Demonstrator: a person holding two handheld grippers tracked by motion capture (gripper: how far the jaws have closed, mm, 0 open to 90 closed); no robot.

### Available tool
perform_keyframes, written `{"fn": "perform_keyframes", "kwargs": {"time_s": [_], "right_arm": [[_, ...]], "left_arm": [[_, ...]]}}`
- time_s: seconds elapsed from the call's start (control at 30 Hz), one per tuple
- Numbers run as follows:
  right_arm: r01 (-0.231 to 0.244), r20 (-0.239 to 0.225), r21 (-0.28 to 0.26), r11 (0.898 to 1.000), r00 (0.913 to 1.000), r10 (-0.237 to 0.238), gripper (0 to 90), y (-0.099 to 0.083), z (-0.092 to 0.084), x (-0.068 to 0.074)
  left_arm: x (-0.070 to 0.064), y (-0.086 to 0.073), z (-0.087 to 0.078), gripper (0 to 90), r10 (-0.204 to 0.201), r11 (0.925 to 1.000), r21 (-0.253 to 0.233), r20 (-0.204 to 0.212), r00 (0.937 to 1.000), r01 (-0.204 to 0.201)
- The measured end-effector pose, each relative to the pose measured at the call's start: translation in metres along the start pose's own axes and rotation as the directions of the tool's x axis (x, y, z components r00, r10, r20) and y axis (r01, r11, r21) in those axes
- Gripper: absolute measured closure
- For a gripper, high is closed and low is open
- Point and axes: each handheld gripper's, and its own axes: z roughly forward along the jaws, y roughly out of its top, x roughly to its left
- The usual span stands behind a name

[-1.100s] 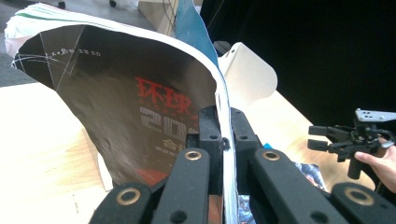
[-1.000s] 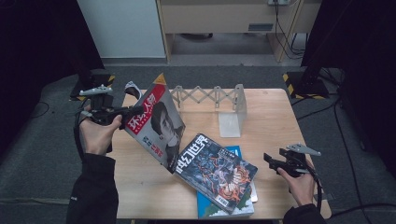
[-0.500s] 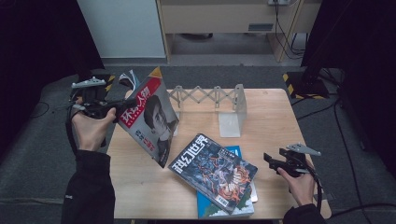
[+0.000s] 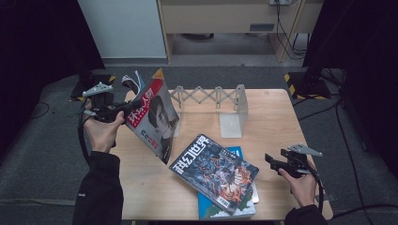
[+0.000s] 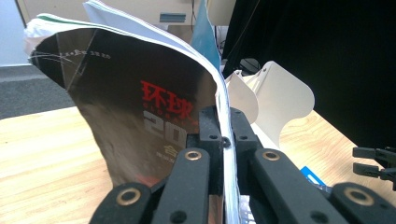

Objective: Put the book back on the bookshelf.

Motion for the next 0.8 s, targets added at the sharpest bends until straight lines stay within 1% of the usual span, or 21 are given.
{"fn": "perform_keyframes", "kwargs": {"time_s": [0.03, 0.07, 0.1, 0.27, 0.37, 0.4, 0.43, 0.47, 0.5, 0.6, 0.63, 0.7, 0.73, 0.8], "right_arm": [[0.002, 0.000, -0.001, 1.000, 1.0000, -0.002, 24.1, 0.000, 0.000, 0.000], [0.002, 0.000, -0.001, 1.000, 1.0000, -0.002, 24.1, 0.000, 0.000, 0.000], [0.004, -0.001, -0.002, 1.000, 1.0000, -0.004, 24.1, 0.000, 0.000, 0.000], [0.007, -0.001, 0.000, 1.000, 1.0000, -0.007, 24.1, 0.000, 0.001, 0.000], [0.005, 0.000, -0.002, 1.000, 1.0000, -0.005, 24.1, 0.001, 0.001, 0.000], [0.005, 0.003, -0.004, 1.000, 1.0000, -0.005, 24.2, 0.001, 0.000, 0.000], [0.005, 0.003, -0.004, 1.000, 1.0000, -0.005, 24.2, 0.001, 0.000, 0.000], [0.007, 0.004, -0.005, 1.000, 1.0000, -0.007, 24.2, 0.001, 0.000, -0.001], [0.006, 0.005, -0.003, 1.000, 1.0000, -0.006, 24.2, 0.001, 0.000, -0.001], [0.006, 0.005, -0.001, 1.000, 1.0000, -0.006, 24.2, 0.001, 0.000, -0.001], [0.006, 0.004, -0.001, 1.000, 1.0000, -0.006, 24.2, 0.001, 0.001, -0.001], [0.011, 0.003, -0.003, 1.000, 0.9999, -0.011, 24.2, 0.001, 0.000, -0.002], [0.009, 0.003, -0.003, 1.000, 1.0000, -0.009, 24.2, 0.001, 0.000, -0.002], [0.011, 0.006, -0.003, 1.000, 0.9999, -0.011, 24.2, 0.001, 0.000, -0.003]], "left_arm": [[0.000, 0.000, 0.003, 86.4, 0.011, 0.9999, 0.005, 0.000, 0.9999, -0.011], [0.000, 0.000, 0.003, 86.3, 0.011, 0.9999, 0.005, 0.000, 0.9999, -0.011], [-0.001, 0.000, 0.006, 86.3, 0.031, 0.9995, 0.006, -0.001, 0.9995, -0.031], [-0.002, -0.001, 0.013, 86.3, 0.040, 0.9992, 0.000, -0.017, 0.9991, -0.040], [-0.004, -0.001, 0.021, 86.3, 0.056, 0.9984, 0.004, -0.047, 0.9973, -0.056], [-0.004, -0.001, 0.025, 86.3, 0.063, 0.9979, 0.018, -0.057, 0.9964, -0.062], [-0.004, -0.001, 0.025, 86.3, 0.063, 0.9979, 0.018, -0.057, 0.9964, -0.062], [-0.003, -0.001, 0.027, 86.3, 0.068, 0.9974, 0.025, -0.068, 0.9953, -0.067], [-0.002, -0.001, 0.029, 86.3, 0.071, 0.9971, 0.034, -0.064, 0.9954, -0.069], [-0.001, 0.000, 0.033, 86.3, 0.078, 0.9965, 0.035, -0.050, 0.9957, -0.076], [-0.002, 0.000, 0.033, 86.3, 0.072, 0.9970, 0.034, -0.051, 0.9961, -0.070], [-0.006, 0.000, 0.032, 86.3, 0.055, 0.9978, 0.041, -0.065, 0.9963, -0.052], [-0.009, 0.000, 0.029, 86.3, 0.043, 0.9981, 0.048, -0.069, 0.9967, -0.040], [-0.016, -0.004, 0.020, 86.3, 0.034, 0.9982, 0.052, -0.071, 0.9969, -0.030]]}}
